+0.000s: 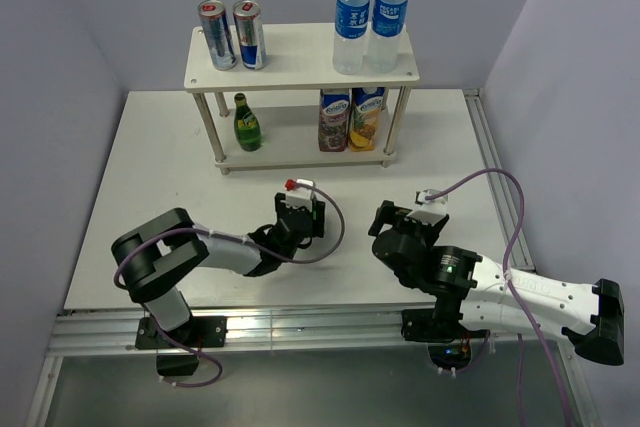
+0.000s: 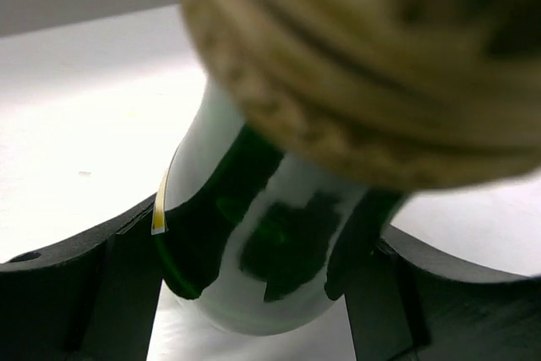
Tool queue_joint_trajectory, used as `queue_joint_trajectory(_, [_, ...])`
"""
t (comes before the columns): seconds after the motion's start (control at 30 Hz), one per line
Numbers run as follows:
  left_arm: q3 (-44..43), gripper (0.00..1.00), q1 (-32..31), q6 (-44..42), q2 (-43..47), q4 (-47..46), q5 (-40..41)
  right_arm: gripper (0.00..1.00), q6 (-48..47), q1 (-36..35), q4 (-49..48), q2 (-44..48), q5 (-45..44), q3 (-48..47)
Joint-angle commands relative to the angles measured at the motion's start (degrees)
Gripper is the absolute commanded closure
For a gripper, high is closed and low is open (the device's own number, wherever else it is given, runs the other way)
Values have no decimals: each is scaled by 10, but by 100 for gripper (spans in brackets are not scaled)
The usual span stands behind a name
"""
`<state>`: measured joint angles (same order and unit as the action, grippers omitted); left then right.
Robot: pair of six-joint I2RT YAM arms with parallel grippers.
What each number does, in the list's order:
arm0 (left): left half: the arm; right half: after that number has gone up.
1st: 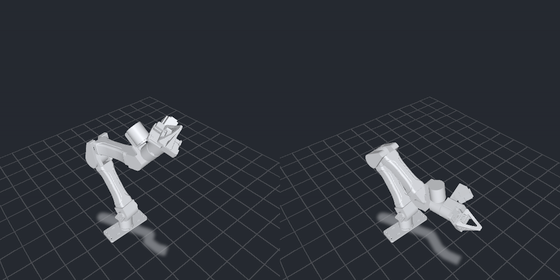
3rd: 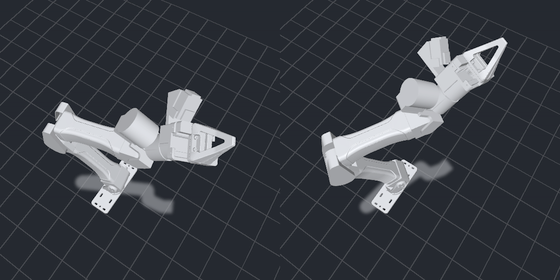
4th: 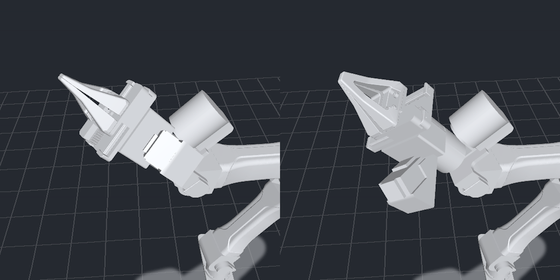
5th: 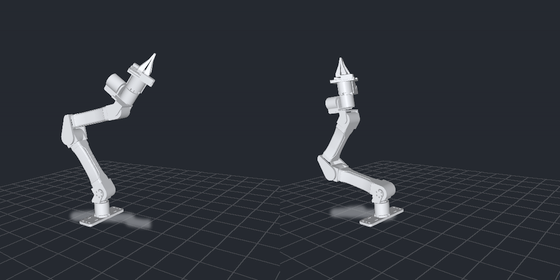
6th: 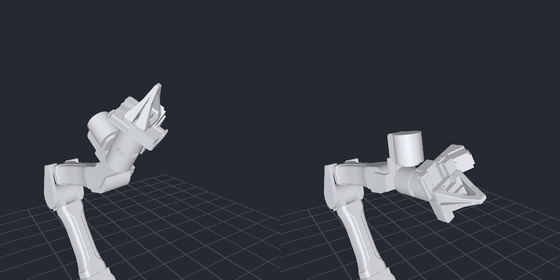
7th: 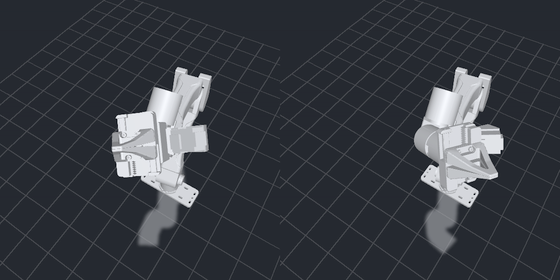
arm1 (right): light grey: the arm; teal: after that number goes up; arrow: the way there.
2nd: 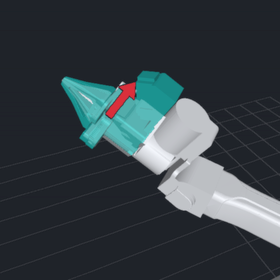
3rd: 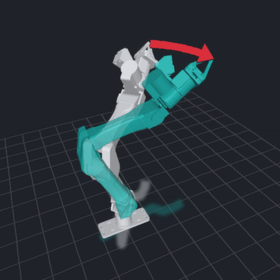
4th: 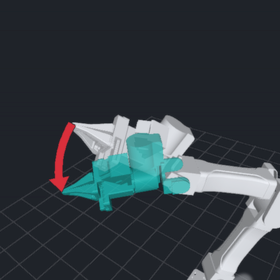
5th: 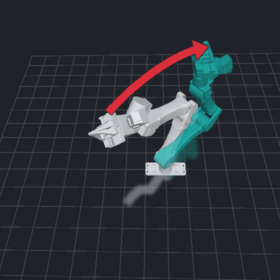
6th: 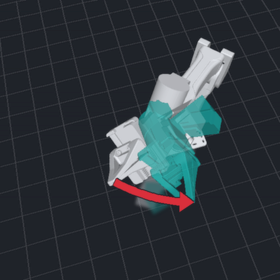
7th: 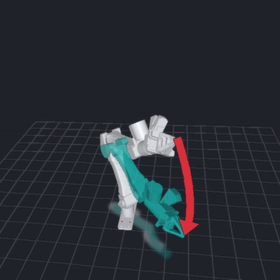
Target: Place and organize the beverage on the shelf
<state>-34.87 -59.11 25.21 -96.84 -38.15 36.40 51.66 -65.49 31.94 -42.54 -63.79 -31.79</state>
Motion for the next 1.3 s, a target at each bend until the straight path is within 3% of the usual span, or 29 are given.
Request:
queue_joint_trajectory(0.0, [-45, 100, 33, -38, 62, 4, 26, 0, -1, -4, -21, 2, -11, 2])
queue_joint_trajectory(0.43, [-141, 100, 184, -92, 65, 3, -56, 0, -1, -4, -20, 5, -12, 3])
queue_joint_trajectory(0.9, [-230, 100, 241, -99, -19, -11, -114, 0, -7, -3, -29, -3, -13, 4])
queue_joint_trajectory(1.27, [-286, 100, 273, -97, -91, -14, -109, 0, -11, -4, -36, -13, -12, 5])
